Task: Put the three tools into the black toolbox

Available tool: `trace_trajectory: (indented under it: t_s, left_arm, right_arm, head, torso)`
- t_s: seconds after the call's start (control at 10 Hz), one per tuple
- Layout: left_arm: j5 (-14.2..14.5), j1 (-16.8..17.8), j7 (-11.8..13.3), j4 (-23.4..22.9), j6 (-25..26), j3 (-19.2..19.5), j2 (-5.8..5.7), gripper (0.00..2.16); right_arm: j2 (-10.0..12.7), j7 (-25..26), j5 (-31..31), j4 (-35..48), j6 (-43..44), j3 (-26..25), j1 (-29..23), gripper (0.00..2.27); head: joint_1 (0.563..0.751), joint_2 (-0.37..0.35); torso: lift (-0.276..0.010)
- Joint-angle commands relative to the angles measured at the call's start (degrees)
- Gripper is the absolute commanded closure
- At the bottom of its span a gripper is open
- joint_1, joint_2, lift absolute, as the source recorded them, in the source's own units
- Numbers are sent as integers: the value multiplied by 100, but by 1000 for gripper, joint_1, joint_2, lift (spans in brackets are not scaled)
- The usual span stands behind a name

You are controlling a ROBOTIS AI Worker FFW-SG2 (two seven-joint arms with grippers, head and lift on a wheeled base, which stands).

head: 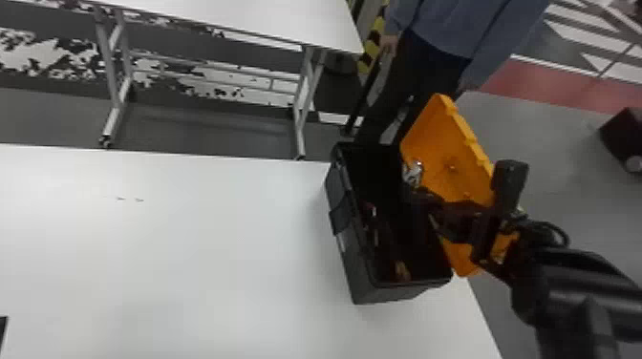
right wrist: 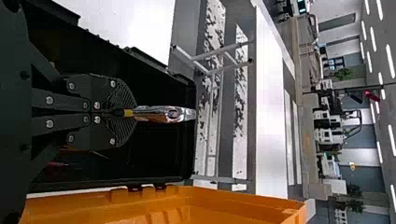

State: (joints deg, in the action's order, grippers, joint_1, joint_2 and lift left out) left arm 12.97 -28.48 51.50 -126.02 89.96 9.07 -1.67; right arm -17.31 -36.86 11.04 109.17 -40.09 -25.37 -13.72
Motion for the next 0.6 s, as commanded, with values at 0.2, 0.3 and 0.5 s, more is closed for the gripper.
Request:
trace_trajectory:
  t_s: [0.2,0.3,0.5]
  left_arm:
    - [-49,18,-17,16,7,-2,0,46]
    - [-102,26,-26,25,7,-10,0,46]
    - [-128,44,-395,25,7,-2,18,49]
  right_arm:
    - [175,-6,30,34,-259,138,-43,930]
    - [184,-15,48,157,-470,138,-51,-1]
    - [369,-32,628,763,-944,32,-385,63]
  head:
    - [695,-350]
    - [695,-350]
    - [695,-350]
  torso:
    - [-51]
    - [-51]
    - [-51]
